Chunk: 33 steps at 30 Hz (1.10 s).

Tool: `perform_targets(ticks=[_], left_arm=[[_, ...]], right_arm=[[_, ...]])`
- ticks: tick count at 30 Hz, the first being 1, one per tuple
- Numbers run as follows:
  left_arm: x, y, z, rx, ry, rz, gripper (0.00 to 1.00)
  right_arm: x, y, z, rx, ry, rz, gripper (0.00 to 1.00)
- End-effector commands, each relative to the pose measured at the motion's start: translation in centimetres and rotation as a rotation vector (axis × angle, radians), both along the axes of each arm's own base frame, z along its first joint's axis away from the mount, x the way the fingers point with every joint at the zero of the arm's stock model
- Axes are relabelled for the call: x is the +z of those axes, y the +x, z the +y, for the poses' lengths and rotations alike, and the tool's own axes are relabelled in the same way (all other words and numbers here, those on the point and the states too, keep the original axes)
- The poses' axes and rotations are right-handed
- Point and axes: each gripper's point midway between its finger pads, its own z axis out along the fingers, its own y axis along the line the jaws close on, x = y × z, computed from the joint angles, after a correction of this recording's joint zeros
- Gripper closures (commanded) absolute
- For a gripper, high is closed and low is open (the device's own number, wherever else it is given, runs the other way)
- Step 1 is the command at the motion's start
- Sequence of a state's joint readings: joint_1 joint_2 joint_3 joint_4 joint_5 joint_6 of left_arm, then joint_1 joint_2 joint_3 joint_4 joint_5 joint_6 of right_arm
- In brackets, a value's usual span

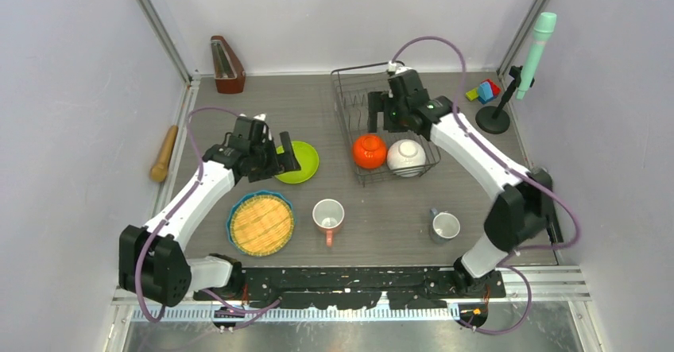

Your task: Load the mixed dishes into the dish rack

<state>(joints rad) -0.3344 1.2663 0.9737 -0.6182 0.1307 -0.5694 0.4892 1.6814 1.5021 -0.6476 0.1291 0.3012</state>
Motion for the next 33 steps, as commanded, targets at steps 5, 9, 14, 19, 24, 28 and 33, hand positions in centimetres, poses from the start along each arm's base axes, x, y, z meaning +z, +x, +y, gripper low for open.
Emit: perform_targets(ticks=[5,9,14,19,24,28,33], left_arm=[[1.4,-1.2,5.7,0.289,0.041,-0.031,0.10],[0.9,-3.2,6.4,0.312,0.056,0.002,0.12],[0.1,-2.4,3.5,0.187,-0.057,0.003,0.09],[-1.7,1.6,2.9,0.251,-0.096,0.007,0.17],[-4.0,5.4,3.8,0.383,-0.078,-0.004,0.31],[-7.2,6.7,4.6,0.507,-0.070,0.035,0.38],[-9.9,7.5,4.6,0.555,-0.080,0.075,0.42]], right_arm=[[6.0,-3.6,-0.4,-0.062,0.232,-0.116,0.00],[4.4,-6.3,0.3,-0.025,0.324,-0.063,0.00],[4.1,-7.8,-0.2,-0.012,0.341,-0.071,0.00],[6.2,-8.3,-1.3,-0.036,0.373,-0.171,0.06],[7.5,-8.9,-2.3,-0.058,0.379,-0.232,0.11],[8.0,-9.7,-2.6,-0.040,0.378,-0.239,0.11],[9.2,-10.4,-3.1,-0.037,0.381,-0.264,0.12]])
